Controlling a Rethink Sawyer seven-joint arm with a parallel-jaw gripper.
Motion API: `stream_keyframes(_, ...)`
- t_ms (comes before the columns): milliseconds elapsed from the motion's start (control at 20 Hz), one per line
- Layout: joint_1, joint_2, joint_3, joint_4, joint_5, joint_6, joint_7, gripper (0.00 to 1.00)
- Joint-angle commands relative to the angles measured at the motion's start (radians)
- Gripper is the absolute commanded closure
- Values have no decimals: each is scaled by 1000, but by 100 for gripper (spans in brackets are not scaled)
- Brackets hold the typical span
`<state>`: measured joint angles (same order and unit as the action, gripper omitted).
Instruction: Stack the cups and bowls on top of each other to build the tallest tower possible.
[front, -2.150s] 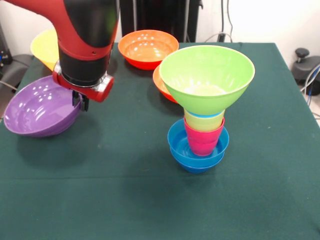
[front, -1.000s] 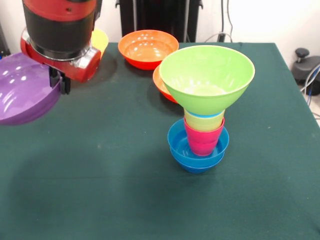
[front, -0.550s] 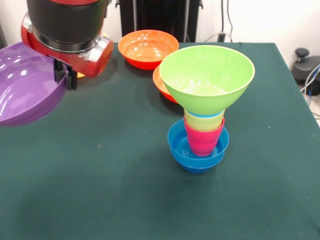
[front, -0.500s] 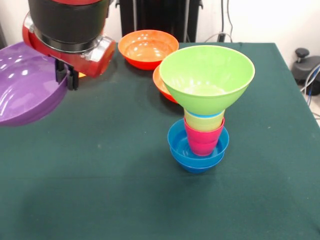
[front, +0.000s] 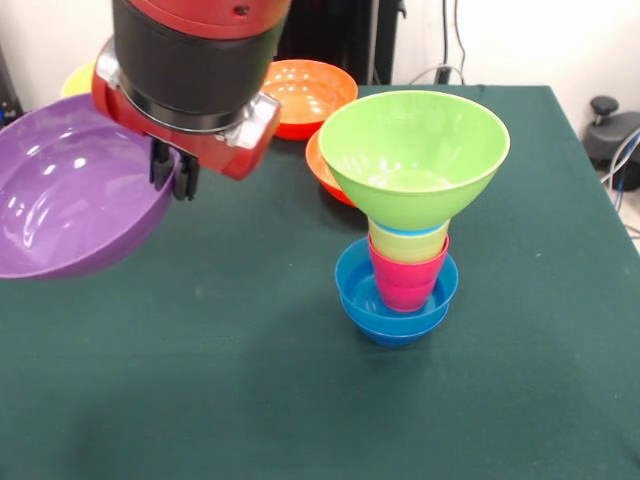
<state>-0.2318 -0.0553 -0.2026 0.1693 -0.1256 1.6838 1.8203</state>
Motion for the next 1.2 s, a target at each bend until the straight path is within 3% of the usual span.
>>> stream_keyframes(50, 28, 67, -49, -175, 26, 164, 76, 100)
stream_keyframes(400, 10, 89, -226, -230, 150, 213, 78, 100)
stream_keyframes(650, -14, 98, -404, -255, 296, 242, 68, 100)
stream_keyframes(900, -40, 113, -595, -259, 495, 206, 80, 100)
stream_keyframes(1200, -68, 131, -855, -247, 780, 137, 87, 100)
